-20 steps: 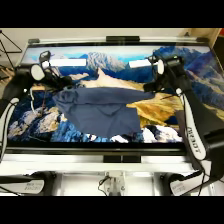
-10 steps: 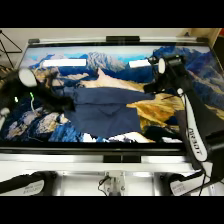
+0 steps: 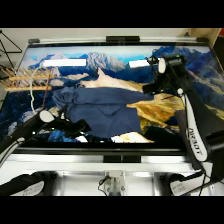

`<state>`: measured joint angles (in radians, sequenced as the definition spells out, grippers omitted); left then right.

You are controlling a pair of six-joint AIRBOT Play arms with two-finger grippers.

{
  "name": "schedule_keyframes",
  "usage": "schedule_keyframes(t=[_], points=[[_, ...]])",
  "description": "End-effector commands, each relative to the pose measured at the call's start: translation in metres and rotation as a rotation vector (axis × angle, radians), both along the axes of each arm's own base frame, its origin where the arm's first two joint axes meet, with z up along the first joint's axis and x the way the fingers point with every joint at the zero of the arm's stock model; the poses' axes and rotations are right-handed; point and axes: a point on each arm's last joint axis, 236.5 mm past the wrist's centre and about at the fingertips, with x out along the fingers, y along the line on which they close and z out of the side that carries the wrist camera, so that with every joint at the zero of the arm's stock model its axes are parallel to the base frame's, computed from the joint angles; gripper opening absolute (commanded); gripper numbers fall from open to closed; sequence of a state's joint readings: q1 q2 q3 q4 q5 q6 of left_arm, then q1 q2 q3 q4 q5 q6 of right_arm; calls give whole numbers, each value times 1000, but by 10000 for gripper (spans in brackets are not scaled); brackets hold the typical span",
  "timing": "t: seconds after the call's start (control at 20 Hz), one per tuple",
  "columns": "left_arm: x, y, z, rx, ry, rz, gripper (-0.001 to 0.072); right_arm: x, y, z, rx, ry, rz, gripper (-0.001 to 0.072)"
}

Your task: Fold the shirts.

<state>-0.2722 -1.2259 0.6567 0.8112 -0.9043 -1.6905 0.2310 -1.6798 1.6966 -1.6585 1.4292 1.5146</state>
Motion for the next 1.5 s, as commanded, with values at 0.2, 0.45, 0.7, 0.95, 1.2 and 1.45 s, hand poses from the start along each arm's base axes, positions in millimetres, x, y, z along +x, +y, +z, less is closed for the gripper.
schedule_keyframes(t=[0.2,0.45,0.7,0.95,1.2,1.45], points=[[22,-6,-29,-18,3,159,609,0,1,0,4,1,2,67],[33,-4,-30,-12,-28,190,355,-1,1,0,3,3,2,67],[47,-15,-5,-31,-156,35,31,-5,2,3,10,14,0,67],[93,5,153,165,-635,-338,29,4,-20,109,-25,-285,-7,68],[62,103,490,429,-1348,2,30,-55,-121,330,-188,-860,-312,75],[-45,158,585,323,-1514,299,30,-143,-105,369,87,-915,-371,73]])
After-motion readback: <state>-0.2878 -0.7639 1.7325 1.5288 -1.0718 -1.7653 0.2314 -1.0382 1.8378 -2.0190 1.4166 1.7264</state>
